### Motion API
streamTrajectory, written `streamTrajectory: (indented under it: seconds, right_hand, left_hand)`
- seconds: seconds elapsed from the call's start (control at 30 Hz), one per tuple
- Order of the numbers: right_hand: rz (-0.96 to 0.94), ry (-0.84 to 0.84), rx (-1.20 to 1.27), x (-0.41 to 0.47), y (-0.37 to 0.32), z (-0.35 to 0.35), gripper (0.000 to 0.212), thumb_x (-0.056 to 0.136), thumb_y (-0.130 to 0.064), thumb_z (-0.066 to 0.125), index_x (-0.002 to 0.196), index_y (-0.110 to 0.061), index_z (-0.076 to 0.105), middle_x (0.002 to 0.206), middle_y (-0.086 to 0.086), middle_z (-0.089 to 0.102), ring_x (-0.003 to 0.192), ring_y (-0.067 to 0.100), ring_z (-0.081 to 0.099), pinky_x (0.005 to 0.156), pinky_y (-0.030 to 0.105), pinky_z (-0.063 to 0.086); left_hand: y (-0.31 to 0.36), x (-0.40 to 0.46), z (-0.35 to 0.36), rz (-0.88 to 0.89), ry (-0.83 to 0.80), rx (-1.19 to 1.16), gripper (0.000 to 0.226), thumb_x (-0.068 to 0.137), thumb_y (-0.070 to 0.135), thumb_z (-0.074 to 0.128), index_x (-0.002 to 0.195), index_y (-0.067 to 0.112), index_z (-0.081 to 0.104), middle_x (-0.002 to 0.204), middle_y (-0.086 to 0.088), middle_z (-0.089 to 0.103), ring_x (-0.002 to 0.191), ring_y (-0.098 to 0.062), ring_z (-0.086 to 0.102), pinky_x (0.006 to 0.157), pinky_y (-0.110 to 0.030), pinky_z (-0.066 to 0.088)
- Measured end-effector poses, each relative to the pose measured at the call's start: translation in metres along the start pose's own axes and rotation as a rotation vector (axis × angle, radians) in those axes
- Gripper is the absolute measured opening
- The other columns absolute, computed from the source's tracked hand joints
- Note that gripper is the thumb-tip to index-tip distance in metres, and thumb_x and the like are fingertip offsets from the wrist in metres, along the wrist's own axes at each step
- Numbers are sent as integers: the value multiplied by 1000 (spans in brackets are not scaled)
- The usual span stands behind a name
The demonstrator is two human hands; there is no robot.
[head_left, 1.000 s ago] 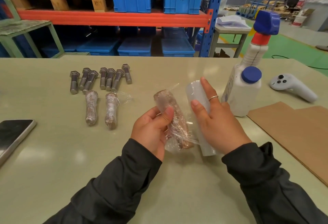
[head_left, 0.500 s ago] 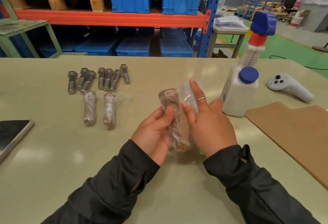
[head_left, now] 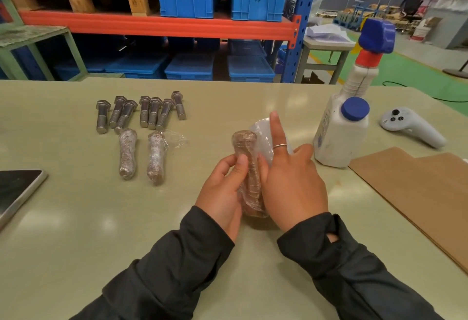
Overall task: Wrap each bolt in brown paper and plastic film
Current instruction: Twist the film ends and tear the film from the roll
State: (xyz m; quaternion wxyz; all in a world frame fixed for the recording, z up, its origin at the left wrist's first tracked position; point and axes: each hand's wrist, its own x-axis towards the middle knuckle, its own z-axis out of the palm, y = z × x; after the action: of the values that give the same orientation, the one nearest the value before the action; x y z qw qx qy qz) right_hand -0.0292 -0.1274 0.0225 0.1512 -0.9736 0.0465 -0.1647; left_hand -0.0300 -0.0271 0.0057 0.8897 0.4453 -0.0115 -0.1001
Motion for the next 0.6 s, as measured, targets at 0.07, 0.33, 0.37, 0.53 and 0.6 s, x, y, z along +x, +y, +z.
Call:
streamTrajectory:
  seconds: [0.07, 0.33, 0.37, 0.53, 0.6]
  right_hand:
    - [-9, 12, 20, -2, 0, -3, 70, 95, -52, 23, 127, -40, -38, 110, 12, 35, 85, 25, 47, 72, 34, 45]
    - [140, -190, 455, 9, 15, -13, 83, 91, -50, 43, 148, -26, -13, 128, 8, 53, 103, 20, 56, 84, 32, 44]
    - [169, -226, 515, 11, 18, -14, 78, 90, -49, 45, 150, -22, 4, 128, 6, 55, 102, 18, 56, 83, 30, 44]
    - [129, -205, 689, 11, 25, -11, 28, 90, -48, 46, 107, -25, 48, 109, 5, 58, 93, 20, 59, 84, 38, 49]
    - [130, -174, 725, 11, 25, -11, 30, 89, -49, 47, 109, -27, 46, 110, 5, 57, 95, 20, 58, 88, 40, 49]
  left_hand:
    - [-3, -2, 3, 4, -35, 65, 39, 66, 33, 64, 102, 18, 61, 83, 0, 71, 70, -8, 67, 58, -20, 53]
    - [-8, 1, -4, 14, -48, 151, 35, 62, 24, 67, 97, 23, 66, 87, -7, 66, 70, -18, 65, 63, -31, 55]
    - [-8, 2, -6, 21, -23, 177, 34, 65, 22, 67, 99, 22, 65, 92, -10, 65, 74, -21, 65, 68, -35, 55]
    - [-6, 6, -7, 12, 126, 127, 29, 74, 15, 65, 101, 8, 61, 84, -9, 69, 68, -20, 66, 63, -32, 54]
    - [-5, 6, -5, 11, 138, 119, 16, 82, 11, 61, 97, 7, 63, 80, -6, 69, 68, -18, 65, 65, -32, 54]
